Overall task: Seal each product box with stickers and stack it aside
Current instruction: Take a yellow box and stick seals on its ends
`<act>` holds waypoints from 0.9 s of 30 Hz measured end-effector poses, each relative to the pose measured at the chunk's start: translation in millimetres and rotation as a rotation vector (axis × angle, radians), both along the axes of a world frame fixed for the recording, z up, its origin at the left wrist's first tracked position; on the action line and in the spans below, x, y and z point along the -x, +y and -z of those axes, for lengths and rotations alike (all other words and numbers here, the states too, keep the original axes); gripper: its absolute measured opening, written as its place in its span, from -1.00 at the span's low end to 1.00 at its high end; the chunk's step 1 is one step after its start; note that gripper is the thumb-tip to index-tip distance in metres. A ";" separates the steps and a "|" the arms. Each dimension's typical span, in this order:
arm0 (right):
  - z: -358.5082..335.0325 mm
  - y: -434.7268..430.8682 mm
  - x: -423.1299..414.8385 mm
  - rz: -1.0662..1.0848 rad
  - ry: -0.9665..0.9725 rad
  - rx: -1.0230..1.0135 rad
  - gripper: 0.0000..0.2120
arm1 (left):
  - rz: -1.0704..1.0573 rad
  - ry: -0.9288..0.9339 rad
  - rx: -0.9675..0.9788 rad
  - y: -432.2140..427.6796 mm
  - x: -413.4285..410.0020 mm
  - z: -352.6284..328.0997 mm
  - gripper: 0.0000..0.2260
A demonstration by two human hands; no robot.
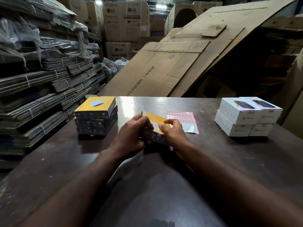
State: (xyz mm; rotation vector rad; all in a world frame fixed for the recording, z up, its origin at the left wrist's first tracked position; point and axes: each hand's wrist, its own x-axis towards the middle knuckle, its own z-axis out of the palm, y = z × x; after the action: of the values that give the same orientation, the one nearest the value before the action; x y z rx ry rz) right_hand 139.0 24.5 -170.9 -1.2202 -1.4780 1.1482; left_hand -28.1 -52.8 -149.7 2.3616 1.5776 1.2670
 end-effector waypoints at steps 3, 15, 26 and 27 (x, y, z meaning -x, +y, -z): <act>-6.1 -7.9 0.4 -0.060 0.045 -0.040 -0.61 | -0.066 -0.060 -0.014 2.6 8.1 -1.3 -0.54; -4.5 -14.3 -7.0 -0.099 -0.251 -0.438 -0.55 | -0.118 -0.087 -0.045 1.1 12.7 -5.8 -0.58; -3.8 -12.3 -5.5 -0.111 -0.141 -0.306 -0.49 | -0.102 -0.065 -0.062 -0.3 11.8 -7.5 -0.58; -3.6 -11.2 -6.0 -0.135 -0.136 -0.289 -0.46 | -0.097 -0.065 -0.064 -0.5 12.1 -7.7 -0.58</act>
State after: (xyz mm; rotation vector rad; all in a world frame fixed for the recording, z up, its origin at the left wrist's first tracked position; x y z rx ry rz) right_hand 145.0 13.3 -167.2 -1.0271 -1.7821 0.9122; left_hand -40.2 -53.3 -141.9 2.2804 1.6755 1.4182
